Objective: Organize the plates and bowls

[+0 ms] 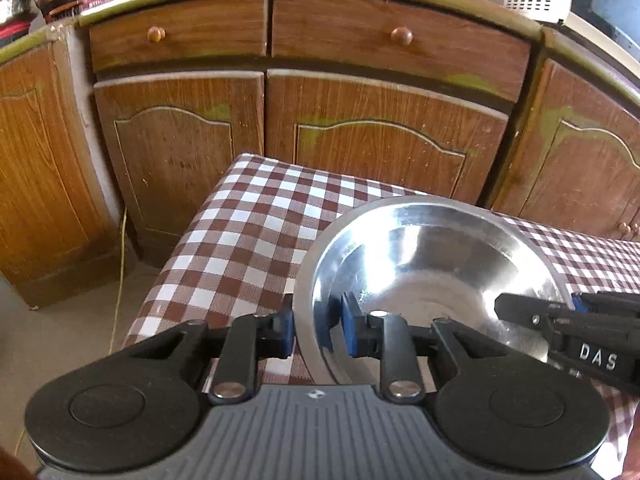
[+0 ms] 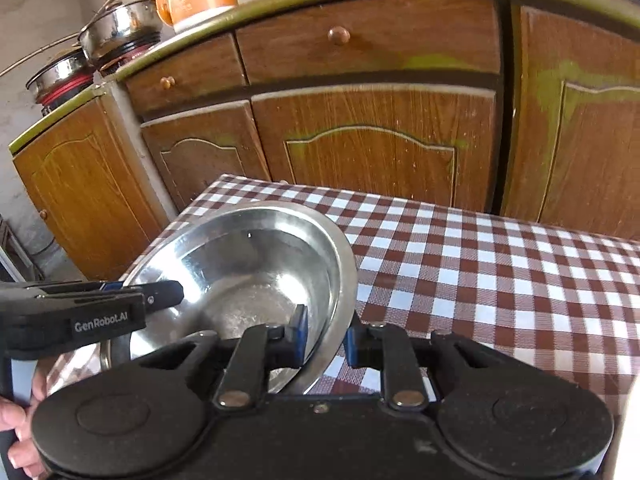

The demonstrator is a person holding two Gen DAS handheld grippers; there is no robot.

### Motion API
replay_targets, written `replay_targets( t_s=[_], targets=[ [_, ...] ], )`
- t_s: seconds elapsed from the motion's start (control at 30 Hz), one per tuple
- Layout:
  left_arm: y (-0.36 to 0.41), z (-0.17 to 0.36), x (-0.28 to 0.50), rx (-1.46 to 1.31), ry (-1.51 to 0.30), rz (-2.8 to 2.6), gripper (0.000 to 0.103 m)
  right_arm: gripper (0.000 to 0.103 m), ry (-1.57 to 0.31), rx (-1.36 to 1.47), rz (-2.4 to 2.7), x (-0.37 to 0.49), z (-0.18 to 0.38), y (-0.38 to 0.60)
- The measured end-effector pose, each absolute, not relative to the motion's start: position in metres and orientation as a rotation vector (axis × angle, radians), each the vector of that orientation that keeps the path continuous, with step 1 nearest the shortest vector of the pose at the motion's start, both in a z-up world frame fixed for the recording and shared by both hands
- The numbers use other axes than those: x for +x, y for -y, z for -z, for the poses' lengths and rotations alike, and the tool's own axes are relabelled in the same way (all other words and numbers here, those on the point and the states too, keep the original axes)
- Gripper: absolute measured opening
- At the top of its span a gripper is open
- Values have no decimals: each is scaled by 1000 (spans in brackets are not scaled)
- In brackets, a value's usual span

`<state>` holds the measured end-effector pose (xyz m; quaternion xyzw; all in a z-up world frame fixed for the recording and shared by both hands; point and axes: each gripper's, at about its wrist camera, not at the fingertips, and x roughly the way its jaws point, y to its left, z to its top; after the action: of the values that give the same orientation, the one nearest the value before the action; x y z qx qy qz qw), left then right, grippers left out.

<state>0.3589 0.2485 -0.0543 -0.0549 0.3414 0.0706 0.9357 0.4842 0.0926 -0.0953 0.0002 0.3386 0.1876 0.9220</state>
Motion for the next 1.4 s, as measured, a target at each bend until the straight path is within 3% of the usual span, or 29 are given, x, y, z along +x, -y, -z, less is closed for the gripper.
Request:
replay_targets(
  t_s=[0.63,1.4],
  targets=[
    [-229,-21,261,-91,-659,-179,26,24,-607,-3,-388,372,12,-85],
    [-211,-49,159,-79,-640,-202,28,24,-569,13,-412,249,-25,-76]
  ],
)
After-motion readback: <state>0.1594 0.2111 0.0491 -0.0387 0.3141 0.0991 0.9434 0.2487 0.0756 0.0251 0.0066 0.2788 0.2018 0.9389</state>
